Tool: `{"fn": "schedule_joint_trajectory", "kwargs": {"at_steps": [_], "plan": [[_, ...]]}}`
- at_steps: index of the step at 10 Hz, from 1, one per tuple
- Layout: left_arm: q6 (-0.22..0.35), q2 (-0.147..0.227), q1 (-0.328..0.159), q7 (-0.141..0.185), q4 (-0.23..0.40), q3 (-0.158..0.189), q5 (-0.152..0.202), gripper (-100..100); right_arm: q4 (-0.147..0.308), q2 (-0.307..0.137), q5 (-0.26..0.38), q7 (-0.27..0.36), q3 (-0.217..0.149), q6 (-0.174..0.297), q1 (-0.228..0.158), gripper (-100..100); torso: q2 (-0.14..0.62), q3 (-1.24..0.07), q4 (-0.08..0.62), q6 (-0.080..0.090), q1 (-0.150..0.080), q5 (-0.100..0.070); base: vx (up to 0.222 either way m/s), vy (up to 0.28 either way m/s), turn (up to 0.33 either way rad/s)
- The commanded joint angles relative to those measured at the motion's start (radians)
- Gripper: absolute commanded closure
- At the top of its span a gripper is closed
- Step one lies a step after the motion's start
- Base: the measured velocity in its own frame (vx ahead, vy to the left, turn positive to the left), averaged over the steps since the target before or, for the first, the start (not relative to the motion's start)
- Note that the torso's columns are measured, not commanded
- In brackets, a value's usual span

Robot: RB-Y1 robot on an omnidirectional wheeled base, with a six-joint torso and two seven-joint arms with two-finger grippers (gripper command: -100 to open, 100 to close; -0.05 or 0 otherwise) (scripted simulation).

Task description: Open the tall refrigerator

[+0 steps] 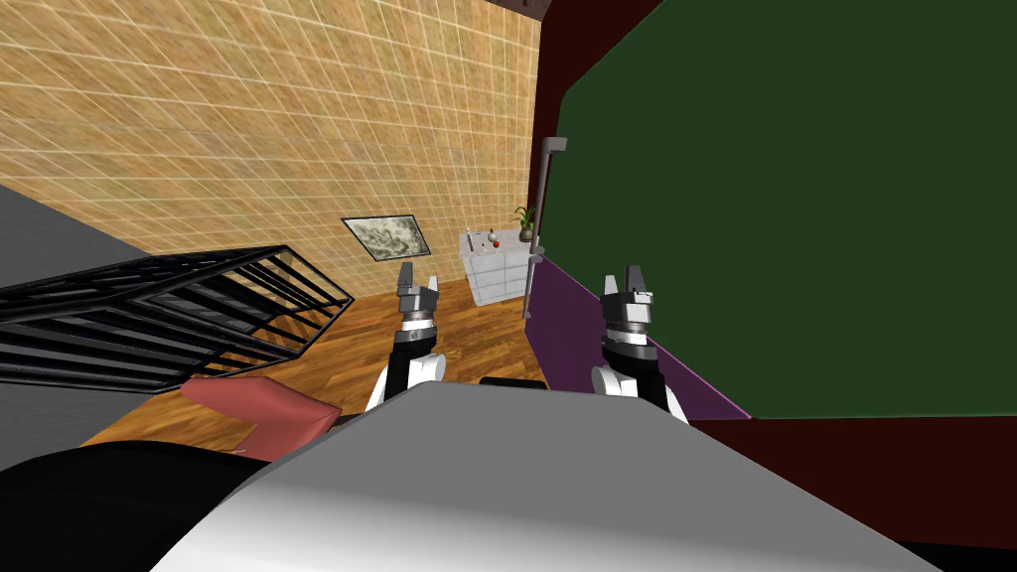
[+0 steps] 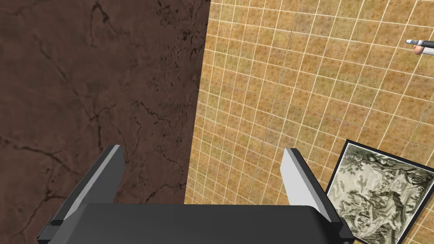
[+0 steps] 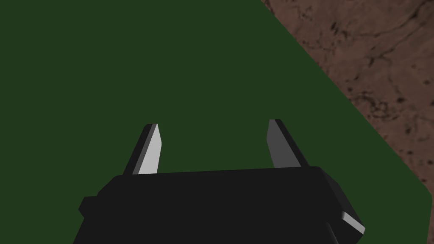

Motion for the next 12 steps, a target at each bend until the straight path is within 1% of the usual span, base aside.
{"fn": "schedule_joint_trajectory", "kwargs": {"at_steps": [1, 3, 9, 10, 11, 12], "plan": [[0.0, 0.0, 0.0, 0.0, 0.0, 0.0, 0.0, 0, 0.0, 0.0, 0.0, 0.0, 0.0, 0.0, 0.0, 0, 0.04, -0.082, 0.041, 0.0, 0.0, 0.0, 0.0, 0.0, 0.0], [0.0, 0.0, 0.0, 0.0, 0.0, 0.0, 0.0, 0, 0.0, 0.0, 0.0, 0.0, 0.0, 0.0, 0.0, 0, 0.175, -0.351, 0.176, 0.0, 0.0, 0.0, 0.0, 0.0, 0.0], [0.0, 0.0, 0.0, 0.0, 0.0, 0.0, 0.0, 0, 0.0, 0.0, 0.0, 0.0, 0.0, 0.0, 0.0, 0, 0.618, -1.234, 0.617, 0.0, 0.0, 0.0, 0.0, 0.0, 0.0], [0.0, 0.0, 0.0, 0.0, 0.0, 0.0, 0.0, 0, -0.005, -0.042, 0.021, 0.007, -0.012, 0.002, 0.0, -100, 0.691, -1.382, 0.691, 0.0, 0.0, 0.0, 0.034, 0.012, -0.079], [0.0, 0.0, 0.0, 0.0, 0.0, 0.0, 0.0, 0, -0.009, -0.064, 0.036, 0.012, -0.02, 0.003, 0.001, -100, 0.724, -1.452, 0.724, 0.0, 0.0, 0.0, 0.054, 0.033, -0.095], [0.0, 0.0, 0.0, 0.0, 0.0, 0.0, 0.0, 0, -0.014, -0.086, 0.054, 0.018, -0.03, 0.004, 0.001, -100, 0.732, -1.472, 0.733, 0.0, 0.001, 0.0, 0.07, 0.026, -0.099]]}}
